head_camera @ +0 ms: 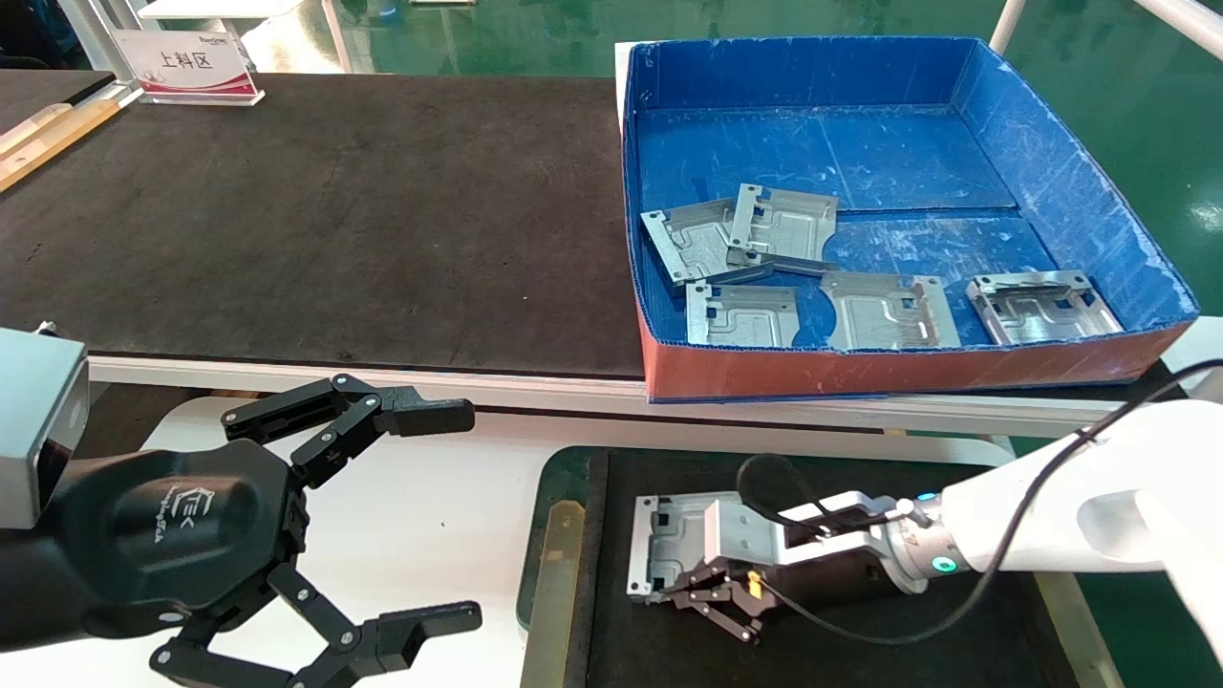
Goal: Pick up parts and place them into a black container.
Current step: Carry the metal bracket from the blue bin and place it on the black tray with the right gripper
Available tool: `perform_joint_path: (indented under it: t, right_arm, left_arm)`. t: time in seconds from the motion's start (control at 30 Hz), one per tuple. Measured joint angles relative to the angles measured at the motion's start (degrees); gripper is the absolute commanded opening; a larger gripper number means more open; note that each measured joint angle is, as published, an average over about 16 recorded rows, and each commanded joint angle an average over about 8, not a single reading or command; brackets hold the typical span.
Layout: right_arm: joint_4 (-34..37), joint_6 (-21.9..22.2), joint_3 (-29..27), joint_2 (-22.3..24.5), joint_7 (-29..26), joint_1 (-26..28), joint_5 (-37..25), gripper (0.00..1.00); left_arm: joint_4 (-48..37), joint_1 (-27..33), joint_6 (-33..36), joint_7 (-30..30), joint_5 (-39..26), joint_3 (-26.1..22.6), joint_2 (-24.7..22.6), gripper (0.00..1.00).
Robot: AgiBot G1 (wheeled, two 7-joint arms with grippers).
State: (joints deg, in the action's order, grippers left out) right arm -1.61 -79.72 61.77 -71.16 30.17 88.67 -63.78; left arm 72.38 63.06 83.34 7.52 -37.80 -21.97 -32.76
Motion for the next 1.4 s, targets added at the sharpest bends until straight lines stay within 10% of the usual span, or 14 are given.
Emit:
perform_joint_path:
  t: [1.4]
  right_arm:
    - [1.3, 4.3, -0.6, -3.9, -1.0, -0.1, 0.8, 0.04]
  left_arm:
    - [0.0, 0.0, 0.0, 0.0, 0.0, 0.0, 0.0, 1.0]
